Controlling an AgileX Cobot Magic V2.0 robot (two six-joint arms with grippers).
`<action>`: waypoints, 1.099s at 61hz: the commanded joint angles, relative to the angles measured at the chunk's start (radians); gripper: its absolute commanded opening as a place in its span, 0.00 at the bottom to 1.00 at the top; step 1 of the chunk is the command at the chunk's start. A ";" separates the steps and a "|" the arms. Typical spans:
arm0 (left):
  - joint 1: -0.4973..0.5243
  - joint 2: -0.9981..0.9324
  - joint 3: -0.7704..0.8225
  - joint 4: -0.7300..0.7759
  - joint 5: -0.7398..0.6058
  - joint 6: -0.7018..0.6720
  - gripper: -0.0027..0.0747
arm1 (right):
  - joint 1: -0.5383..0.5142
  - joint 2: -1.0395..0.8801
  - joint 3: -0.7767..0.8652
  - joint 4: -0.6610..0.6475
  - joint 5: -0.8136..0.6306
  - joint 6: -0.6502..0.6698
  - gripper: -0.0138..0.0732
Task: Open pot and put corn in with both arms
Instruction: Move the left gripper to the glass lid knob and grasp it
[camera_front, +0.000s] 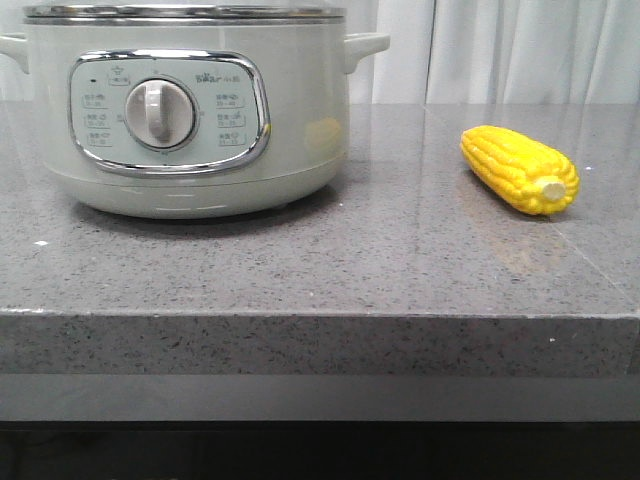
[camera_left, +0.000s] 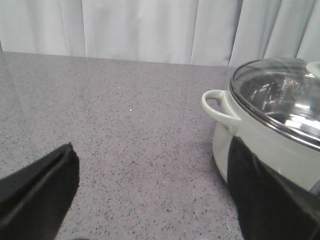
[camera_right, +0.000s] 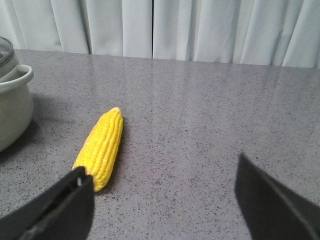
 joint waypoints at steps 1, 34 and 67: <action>0.000 0.012 -0.037 -0.039 -0.115 0.002 0.84 | -0.006 0.015 -0.031 -0.007 -0.088 -0.010 0.91; -0.266 0.488 -0.518 -0.054 0.163 0.100 0.84 | -0.006 0.015 -0.031 -0.007 -0.099 -0.010 0.91; -0.392 1.059 -1.208 -0.139 0.554 0.098 0.84 | -0.006 0.015 -0.031 -0.007 -0.098 -0.010 0.91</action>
